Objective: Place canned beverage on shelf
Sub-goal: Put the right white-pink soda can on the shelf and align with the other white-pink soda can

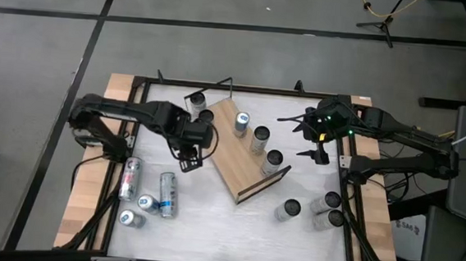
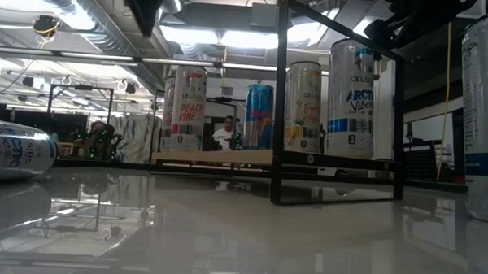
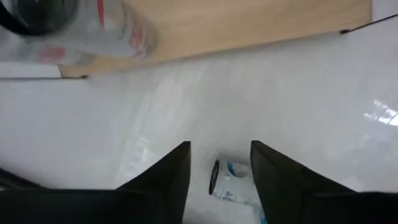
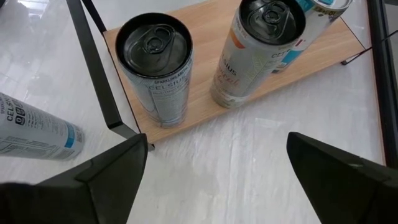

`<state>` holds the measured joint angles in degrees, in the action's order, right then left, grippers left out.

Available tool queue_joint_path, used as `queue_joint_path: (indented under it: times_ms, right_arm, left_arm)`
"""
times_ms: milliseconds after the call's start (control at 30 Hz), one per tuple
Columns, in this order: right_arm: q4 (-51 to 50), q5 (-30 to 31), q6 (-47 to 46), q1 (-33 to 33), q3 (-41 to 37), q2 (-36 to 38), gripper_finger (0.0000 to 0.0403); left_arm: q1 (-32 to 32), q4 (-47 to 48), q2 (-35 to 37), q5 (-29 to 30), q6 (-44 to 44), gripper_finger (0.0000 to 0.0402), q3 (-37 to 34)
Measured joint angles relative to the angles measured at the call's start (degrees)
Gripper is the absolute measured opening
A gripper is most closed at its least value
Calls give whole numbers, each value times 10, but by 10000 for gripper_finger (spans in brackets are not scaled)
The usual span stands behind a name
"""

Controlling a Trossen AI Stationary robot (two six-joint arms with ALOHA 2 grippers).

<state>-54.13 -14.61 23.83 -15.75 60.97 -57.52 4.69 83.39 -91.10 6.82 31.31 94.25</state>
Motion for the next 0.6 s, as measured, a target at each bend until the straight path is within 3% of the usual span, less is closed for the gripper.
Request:
queue_joint_path:
  times_ms: [300,600]
  right_arm:
    - [0,0,0,0,0,0,379]
    - [0,0,0,0,0,0,379]
  left_arm:
    - [-4,-258,97,-7,13,104,-233]
    - [-20,-404,93,24,16,68,-340]
